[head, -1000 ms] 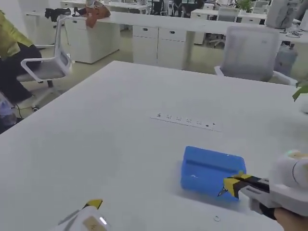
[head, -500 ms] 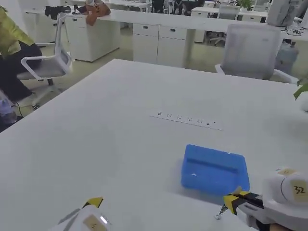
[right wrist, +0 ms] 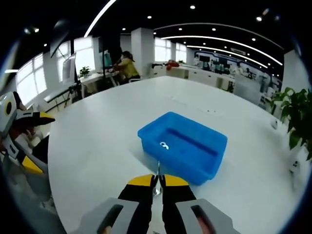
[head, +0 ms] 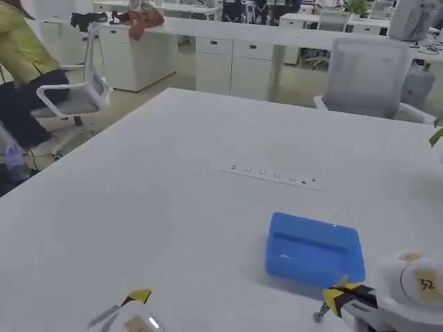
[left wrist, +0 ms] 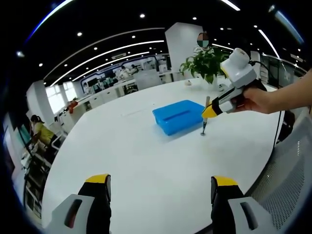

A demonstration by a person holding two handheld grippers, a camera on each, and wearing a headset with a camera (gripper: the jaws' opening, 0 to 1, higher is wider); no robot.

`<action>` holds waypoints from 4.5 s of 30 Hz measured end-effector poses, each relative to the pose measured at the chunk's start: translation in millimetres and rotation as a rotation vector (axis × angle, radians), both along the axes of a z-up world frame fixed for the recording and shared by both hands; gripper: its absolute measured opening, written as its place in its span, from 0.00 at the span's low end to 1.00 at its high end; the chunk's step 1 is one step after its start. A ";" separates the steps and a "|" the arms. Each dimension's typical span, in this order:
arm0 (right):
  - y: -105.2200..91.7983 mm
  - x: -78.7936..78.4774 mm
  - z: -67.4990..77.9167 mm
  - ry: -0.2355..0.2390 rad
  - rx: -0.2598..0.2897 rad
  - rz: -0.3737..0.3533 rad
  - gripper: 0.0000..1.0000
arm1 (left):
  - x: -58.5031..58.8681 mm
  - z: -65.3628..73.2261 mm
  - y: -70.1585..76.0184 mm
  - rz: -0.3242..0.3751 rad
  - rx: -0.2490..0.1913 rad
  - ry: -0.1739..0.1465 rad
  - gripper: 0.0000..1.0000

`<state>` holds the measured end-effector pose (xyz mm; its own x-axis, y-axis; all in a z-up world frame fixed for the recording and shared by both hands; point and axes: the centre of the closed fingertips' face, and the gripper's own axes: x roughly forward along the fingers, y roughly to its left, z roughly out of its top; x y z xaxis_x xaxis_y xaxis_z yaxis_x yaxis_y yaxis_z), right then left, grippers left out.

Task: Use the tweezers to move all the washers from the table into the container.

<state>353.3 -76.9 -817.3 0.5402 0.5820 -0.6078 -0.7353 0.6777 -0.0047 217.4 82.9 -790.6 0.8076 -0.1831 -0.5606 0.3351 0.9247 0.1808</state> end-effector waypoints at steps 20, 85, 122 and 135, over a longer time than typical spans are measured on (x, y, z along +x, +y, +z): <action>5.5 -7.5 5.1 0.007 -0.015 0.029 0.01 | -0.1 1.0 0.8 0.003 0.004 -0.007 0.85; 3.4 74.0 17.7 -0.057 -0.015 -0.048 0.02 | 0.0 9.8 -3.6 -0.013 -0.066 0.016 0.64; 23.6 -114.0 60.8 0.072 -0.092 0.683 0.02 | 27.4 94.9 -165.0 -0.937 -0.226 0.066 0.03; 11.3 -98.2 19.7 0.082 -0.204 0.622 0.04 | 33.8 46.4 -160.8 -1.023 -0.048 0.094 0.00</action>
